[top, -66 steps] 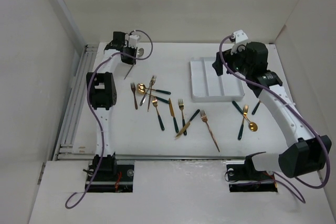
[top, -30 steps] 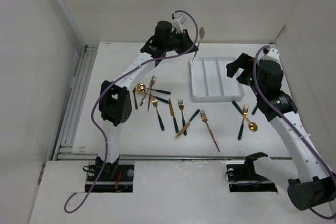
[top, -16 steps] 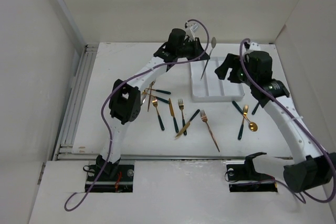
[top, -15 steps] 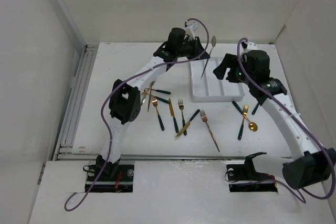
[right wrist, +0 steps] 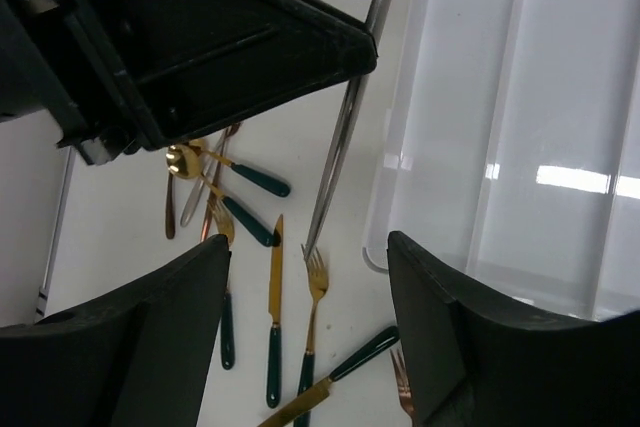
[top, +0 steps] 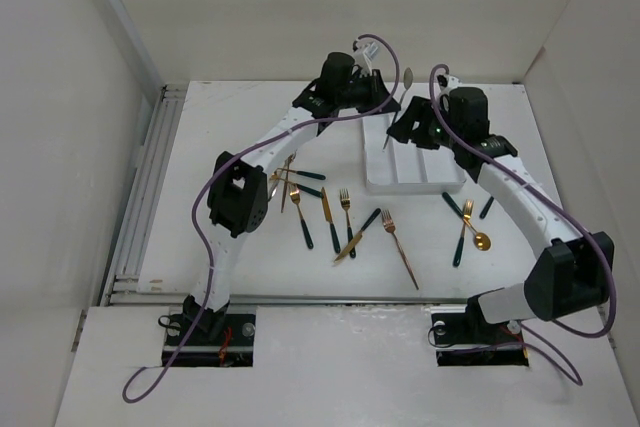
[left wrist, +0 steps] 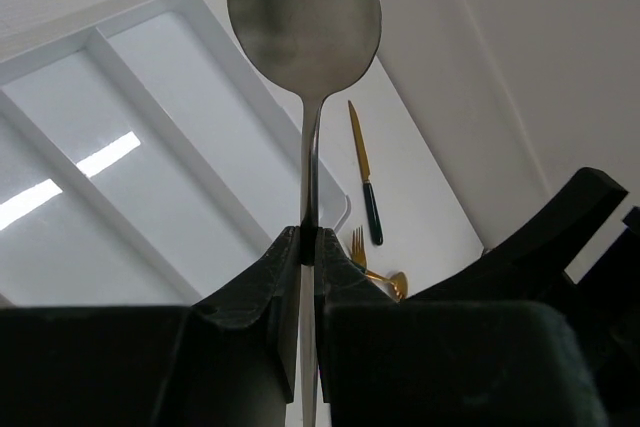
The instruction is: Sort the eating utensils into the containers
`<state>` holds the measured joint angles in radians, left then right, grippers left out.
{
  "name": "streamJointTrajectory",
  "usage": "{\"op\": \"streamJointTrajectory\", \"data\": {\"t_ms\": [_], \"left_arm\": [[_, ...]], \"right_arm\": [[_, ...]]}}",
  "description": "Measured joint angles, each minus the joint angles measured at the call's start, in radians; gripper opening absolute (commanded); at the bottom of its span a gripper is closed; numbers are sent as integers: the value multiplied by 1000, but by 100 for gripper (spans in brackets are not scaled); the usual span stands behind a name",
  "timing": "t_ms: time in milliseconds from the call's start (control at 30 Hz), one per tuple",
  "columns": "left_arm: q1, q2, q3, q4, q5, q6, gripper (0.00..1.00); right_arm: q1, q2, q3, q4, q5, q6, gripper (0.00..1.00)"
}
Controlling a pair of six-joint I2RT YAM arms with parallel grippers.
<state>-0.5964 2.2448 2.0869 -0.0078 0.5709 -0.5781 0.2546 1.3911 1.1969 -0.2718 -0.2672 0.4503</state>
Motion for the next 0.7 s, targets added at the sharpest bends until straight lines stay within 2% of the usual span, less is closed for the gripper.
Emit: {"op": "streamJointTrajectory", "data": {"t_ms": [100,300,700], "left_arm": [[0,0,0,0,0,0,0],[0,0,0,-1,1,0,0],[10,-2,-41,4,3,-7,0]], "right_arm": [[0,46,7,18,2,7,65],[0,119,17,18,28,26,63],[0,251,145,50,2,38,41]]}}
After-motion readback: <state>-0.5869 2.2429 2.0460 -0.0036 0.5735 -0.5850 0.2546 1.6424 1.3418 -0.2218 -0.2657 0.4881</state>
